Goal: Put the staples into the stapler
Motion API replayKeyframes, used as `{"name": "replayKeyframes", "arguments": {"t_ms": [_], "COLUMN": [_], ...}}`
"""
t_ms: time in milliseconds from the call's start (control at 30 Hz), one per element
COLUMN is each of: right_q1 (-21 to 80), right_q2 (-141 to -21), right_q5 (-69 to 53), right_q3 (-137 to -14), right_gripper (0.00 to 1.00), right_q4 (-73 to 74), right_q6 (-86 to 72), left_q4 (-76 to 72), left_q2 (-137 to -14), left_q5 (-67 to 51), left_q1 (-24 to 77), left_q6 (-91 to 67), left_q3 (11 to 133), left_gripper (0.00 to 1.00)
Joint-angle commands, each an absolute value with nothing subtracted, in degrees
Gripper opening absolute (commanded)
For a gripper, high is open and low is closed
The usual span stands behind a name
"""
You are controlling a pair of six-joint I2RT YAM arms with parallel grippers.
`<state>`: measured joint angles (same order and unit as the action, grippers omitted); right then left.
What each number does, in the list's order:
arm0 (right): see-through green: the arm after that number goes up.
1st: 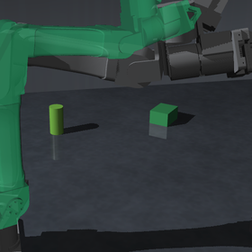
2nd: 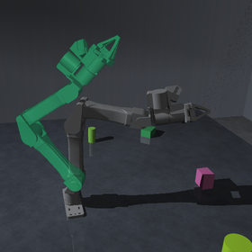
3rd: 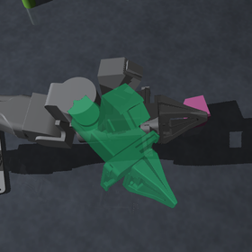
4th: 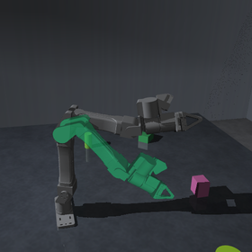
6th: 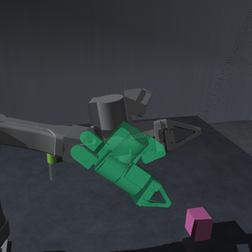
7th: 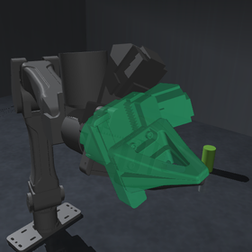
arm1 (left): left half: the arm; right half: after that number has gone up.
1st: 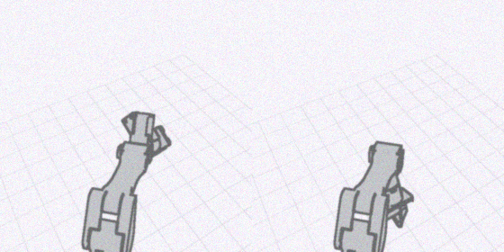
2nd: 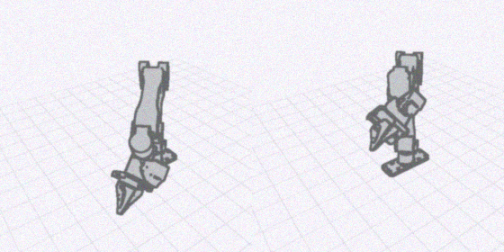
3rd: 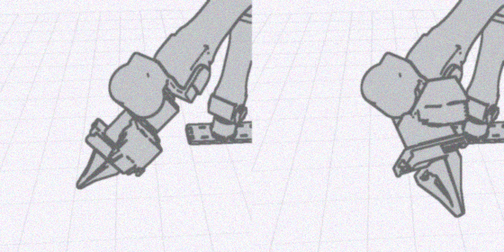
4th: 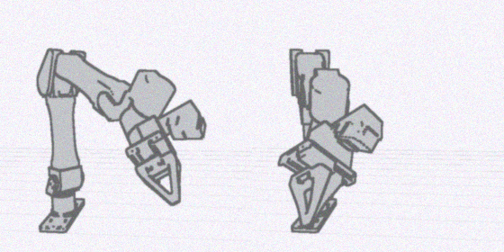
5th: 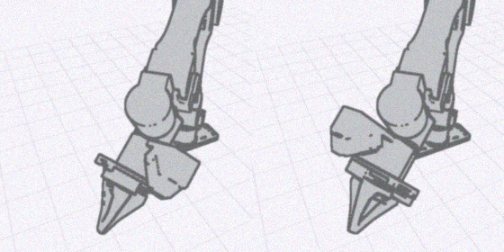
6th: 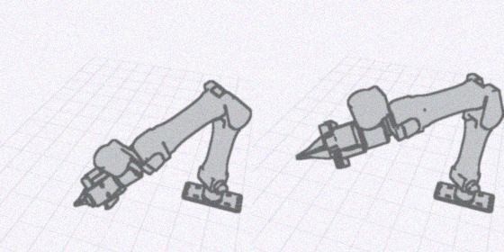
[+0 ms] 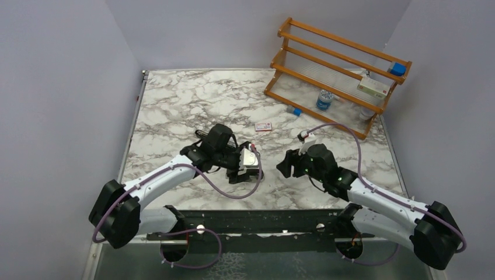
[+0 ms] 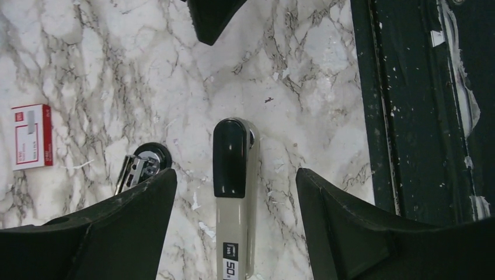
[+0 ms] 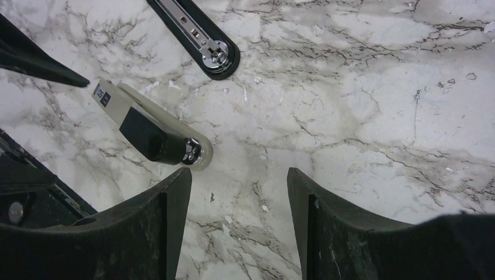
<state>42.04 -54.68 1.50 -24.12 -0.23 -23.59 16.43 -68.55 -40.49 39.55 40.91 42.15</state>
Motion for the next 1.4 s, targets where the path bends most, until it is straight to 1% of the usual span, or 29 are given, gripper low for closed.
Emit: {"name": "replayKeyframes", "arguments": {"t_ms": [0,100,233,433,633,833,933,1100,1233,1367], "right_q1": [41.9,41.8,41.8,41.8,41.8,41.8,41.7,41.7,41.8,41.8], "right_q2": [-53.1,-52.5,-53.2,-52.8,-53.0,-53.2,-53.4,-53.7,-54.1,-54.0], "right_q5": [4.9,6.4,5.3,4.5,3.3,2.7,2.1,1.2,1.1,1.2], "right_q3": [-22.3,-21.0,-21.1,-21.0,-21.5,-21.5,-21.6,-21.6,-21.7,-21.7], "right_gripper": [0.65,0.65,0.65,0.65,0.65,0.61,0.57,0.48,0.47,0.48], "right_q4": [-4.6,-5.0,-5.2,-5.0,-4.8,-5.0,-5.0,-5.7,-5.8,-5.9], "right_q6": [-27.0,-27.7,-27.5,-27.2,-26.0,-25.2,-24.7,-24.1,-23.9,-24.4], "left_q4": [22.4,24.2,25.8,26.3,26.2,26.3,26.3,26.3,26.2,26.3], "left_q2": [-72.8,-75.9,-79.6,-82.6,-86.0,-88.8,-89.9,-90.8,-91.1,-90.9], "left_q5": [-40.4,-36.6,-33.1,-28.8,-26.0,-26.0,-25.6,-25.5,-25.1,-24.7], "left_q1": [41.8,44.0,45.7,46.1,46.2,46.5,46.7,46.8,46.9,47.1], "left_q6": [43.4,43.5,44.1,45.8,46.1,46.0,46.2,46.4,46.8,47.1], "left_q3": [46.8,48.5,50.3,51.3,52.5,53.6,54.2,54.9,54.8,54.7], "left_gripper": [0.77,0.77,0.77,0.77,0.80,0.71,0.67,0.55,0.49,0.38]}}
